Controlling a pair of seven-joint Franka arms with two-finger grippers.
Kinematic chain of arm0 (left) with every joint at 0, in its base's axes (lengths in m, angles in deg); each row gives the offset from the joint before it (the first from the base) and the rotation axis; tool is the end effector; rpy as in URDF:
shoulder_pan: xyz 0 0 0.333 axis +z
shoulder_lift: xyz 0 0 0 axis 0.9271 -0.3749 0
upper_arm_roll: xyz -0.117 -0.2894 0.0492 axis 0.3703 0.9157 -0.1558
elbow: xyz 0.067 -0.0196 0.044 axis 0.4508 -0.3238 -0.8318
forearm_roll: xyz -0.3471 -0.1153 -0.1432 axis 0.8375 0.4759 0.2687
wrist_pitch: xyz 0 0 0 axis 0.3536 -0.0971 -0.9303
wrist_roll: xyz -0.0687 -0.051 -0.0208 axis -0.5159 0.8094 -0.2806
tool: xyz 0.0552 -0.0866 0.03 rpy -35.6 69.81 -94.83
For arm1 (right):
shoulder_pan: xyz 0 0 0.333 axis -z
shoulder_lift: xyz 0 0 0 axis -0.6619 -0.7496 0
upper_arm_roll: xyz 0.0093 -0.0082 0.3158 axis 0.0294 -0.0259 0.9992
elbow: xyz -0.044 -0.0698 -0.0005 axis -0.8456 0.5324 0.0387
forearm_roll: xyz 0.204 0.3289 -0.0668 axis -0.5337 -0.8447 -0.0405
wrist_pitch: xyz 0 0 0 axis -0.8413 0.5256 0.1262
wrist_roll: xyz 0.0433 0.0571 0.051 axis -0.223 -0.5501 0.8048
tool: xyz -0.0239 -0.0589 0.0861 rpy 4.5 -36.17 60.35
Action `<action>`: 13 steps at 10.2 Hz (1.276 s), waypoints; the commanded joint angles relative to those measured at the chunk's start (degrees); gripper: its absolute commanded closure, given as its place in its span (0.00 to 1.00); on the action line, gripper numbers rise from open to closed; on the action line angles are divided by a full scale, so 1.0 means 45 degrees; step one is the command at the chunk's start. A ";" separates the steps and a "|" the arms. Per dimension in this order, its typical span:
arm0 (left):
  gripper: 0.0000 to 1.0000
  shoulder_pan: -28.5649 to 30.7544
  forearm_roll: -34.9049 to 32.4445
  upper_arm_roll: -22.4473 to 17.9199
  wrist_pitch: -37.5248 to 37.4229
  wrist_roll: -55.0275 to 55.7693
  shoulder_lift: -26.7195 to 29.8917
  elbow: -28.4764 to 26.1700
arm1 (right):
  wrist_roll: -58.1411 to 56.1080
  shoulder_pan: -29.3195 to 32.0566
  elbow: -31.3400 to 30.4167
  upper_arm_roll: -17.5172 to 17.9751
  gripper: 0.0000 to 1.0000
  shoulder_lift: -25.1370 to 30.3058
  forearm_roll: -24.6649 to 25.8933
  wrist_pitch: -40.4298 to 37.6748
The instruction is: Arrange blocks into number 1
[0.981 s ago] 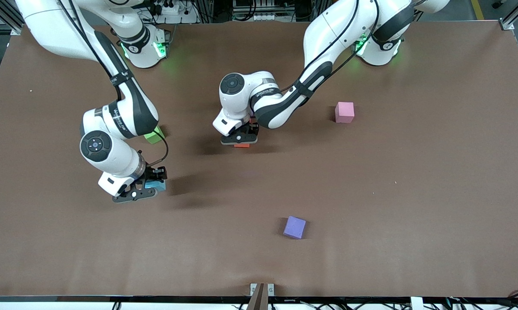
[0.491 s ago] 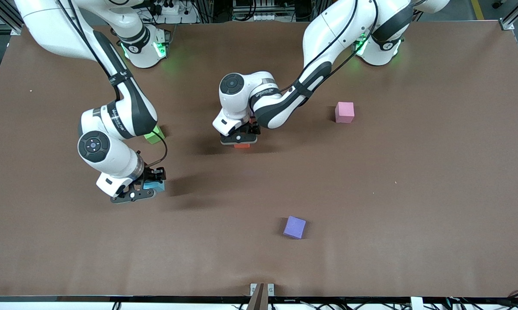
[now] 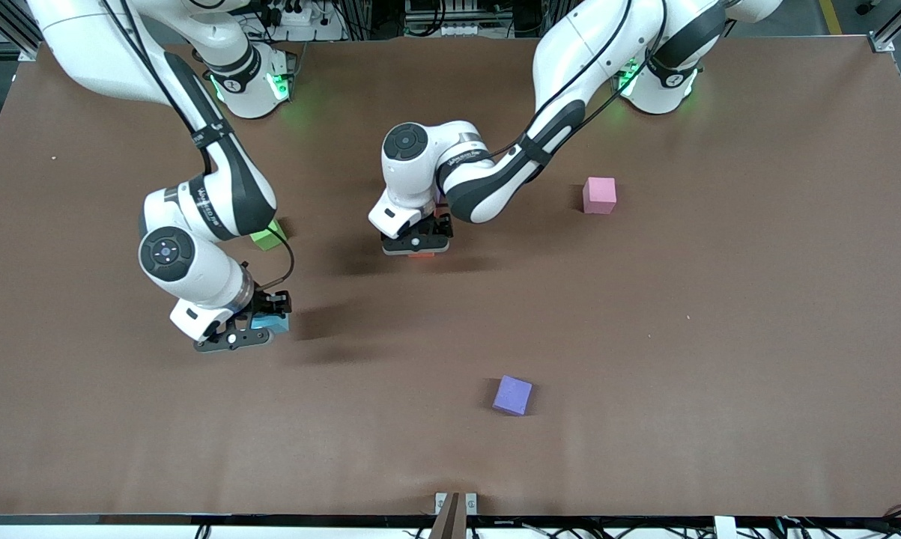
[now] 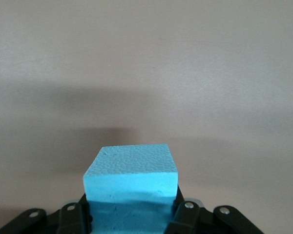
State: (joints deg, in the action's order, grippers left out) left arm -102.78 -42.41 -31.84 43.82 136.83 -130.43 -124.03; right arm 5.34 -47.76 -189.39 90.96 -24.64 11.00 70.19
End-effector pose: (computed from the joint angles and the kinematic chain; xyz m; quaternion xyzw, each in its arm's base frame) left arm 0.4410 -0.5947 0.2354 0.9978 0.0495 0.0396 0.0198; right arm 0.6312 0.1734 0.2996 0.9978 0.0663 -0.0080 0.0032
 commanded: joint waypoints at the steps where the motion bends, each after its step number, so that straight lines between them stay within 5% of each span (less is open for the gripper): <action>1: 0.00 0.0988 0.0503 -0.0066 -0.0753 0.0130 0.0817 -0.0206 | 0.0356 -0.0665 0.0081 -0.0002 1.00 0.0115 -0.1048 -0.0139; 7: 0.00 0.4484 0.0329 0.0012 -0.2513 -0.0122 0.1541 -0.0207 | 0.5777 -0.3925 0.2010 -0.0040 1.00 -0.1306 -0.0897 -0.0294; 10: 0.00 0.5988 0.0328 0.0031 -0.3272 -0.1797 0.2086 -0.0265 | 0.7481 -0.5274 0.3846 -0.0099 1.00 -0.2868 -0.0022 -0.0900; 13: 0.00 0.7648 0.1026 0.0206 -0.3939 -0.4394 0.2907 -0.0363 | 0.7505 -0.5648 0.3793 -0.0099 1.00 -0.3321 0.0490 -0.0764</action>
State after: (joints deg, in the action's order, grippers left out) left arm -71.85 -40.54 -31.92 27.36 121.68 -120.53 -123.64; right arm 38.20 -72.73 -174.56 90.83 -37.88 11.86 67.66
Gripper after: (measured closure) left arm 0.000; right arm 0.410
